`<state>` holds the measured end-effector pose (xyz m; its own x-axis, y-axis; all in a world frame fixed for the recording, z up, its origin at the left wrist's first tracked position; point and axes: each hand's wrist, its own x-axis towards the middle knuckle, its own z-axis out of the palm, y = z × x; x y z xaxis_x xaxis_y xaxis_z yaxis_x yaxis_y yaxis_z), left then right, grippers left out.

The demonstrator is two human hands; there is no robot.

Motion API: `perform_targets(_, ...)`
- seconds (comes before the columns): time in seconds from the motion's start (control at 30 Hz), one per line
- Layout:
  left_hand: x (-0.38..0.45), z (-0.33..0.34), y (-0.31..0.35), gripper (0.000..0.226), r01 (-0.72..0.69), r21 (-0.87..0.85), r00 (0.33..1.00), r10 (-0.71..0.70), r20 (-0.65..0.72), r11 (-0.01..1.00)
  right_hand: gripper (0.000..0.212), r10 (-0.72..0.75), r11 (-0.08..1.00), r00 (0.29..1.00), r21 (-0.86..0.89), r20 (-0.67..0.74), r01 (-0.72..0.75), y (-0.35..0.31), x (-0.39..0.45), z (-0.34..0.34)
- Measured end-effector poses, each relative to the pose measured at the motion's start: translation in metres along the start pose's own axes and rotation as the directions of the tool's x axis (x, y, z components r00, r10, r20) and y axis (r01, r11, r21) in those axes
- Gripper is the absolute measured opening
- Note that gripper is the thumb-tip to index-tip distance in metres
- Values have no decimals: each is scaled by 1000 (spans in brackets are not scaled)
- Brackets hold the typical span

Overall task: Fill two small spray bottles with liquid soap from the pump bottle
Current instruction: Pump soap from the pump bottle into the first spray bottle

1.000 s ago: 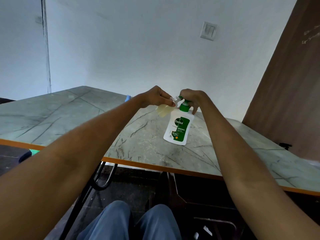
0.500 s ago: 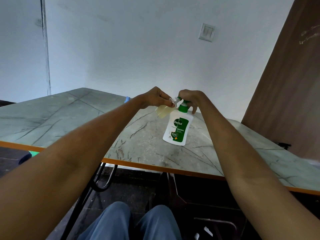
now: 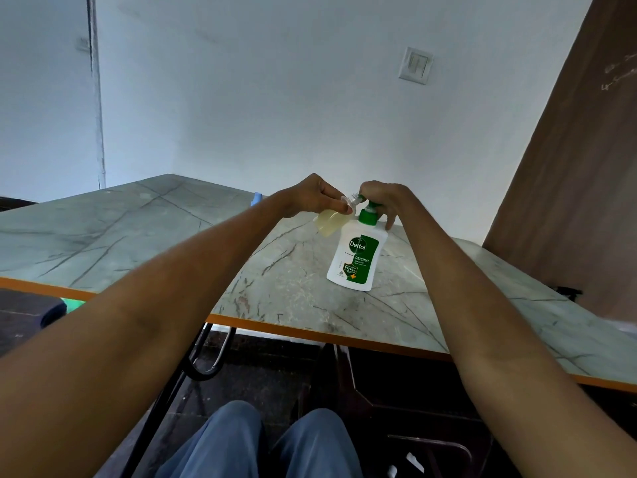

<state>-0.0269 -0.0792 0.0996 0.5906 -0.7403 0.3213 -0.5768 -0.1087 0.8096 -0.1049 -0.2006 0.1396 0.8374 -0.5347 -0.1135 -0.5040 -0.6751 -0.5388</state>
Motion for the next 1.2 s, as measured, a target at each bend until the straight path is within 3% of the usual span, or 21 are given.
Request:
perform_targets(0.4, -2, 0, -2, 35, 2, 29, 1000, -1, -8, 1000, 15, -11, 995, 1000, 97, -16, 13, 2, -4, 5)
perform_targets(1.2, -3, 0, -1, 34, -11, 12, 1000, 12, -18, 1000, 15, -17, 999, 1000, 40, -11, 17, -4, -10, 1)
